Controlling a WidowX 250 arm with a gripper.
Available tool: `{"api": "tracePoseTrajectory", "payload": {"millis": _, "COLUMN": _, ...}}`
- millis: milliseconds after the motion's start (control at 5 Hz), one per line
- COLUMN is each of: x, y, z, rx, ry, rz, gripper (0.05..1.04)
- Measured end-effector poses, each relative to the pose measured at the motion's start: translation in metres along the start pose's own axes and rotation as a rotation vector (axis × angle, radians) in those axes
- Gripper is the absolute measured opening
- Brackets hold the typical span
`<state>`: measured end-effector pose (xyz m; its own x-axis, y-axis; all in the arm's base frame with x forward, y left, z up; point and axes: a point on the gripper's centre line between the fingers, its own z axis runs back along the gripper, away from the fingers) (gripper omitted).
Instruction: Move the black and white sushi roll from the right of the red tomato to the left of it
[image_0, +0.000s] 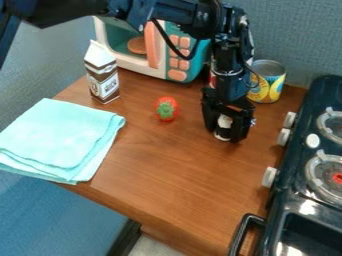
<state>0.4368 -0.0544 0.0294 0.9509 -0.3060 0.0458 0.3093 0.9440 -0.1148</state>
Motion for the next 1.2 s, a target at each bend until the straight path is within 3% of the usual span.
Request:
{"api": "tracePoseTrajectory", "payload": {"millis": 200, "x": 0.001, "y": 0.001, "z": -0.004, "rx": 0.003, "ry": -0.005, "rz": 0.013, "gripper": 0.967}}
{"api": "tracePoseTrajectory", "payload": {"millis": 400, "x": 0.002, "y": 0.003, "z": -0.005, "rx": 0.018, "ry": -0.013, "rz": 0.015, "gripper": 0.698}}
{"api": "tracePoseTrajectory", "payload": {"millis": 600, "x": -0.002, "y": 0.004, "z": -0.004, "rx": 0.027, "ry": -0.02, "rz": 0.029, "gripper": 0.581}}
{"api": "tracePoseTrajectory", "payload": {"millis": 800, "x": 0.0, "y": 0.003, "z": 0.009, "rx": 0.04, "ry": -0.066, "rz": 0.048, "gripper": 0.58}}
{"api": "tracePoseTrajectory", "payload": {"millis": 1200, "x": 0.011, "y": 0.004, "z": 0.033, "rx": 0.048, "ry": -0.111, "rz": 0.055, "gripper": 0.58}}
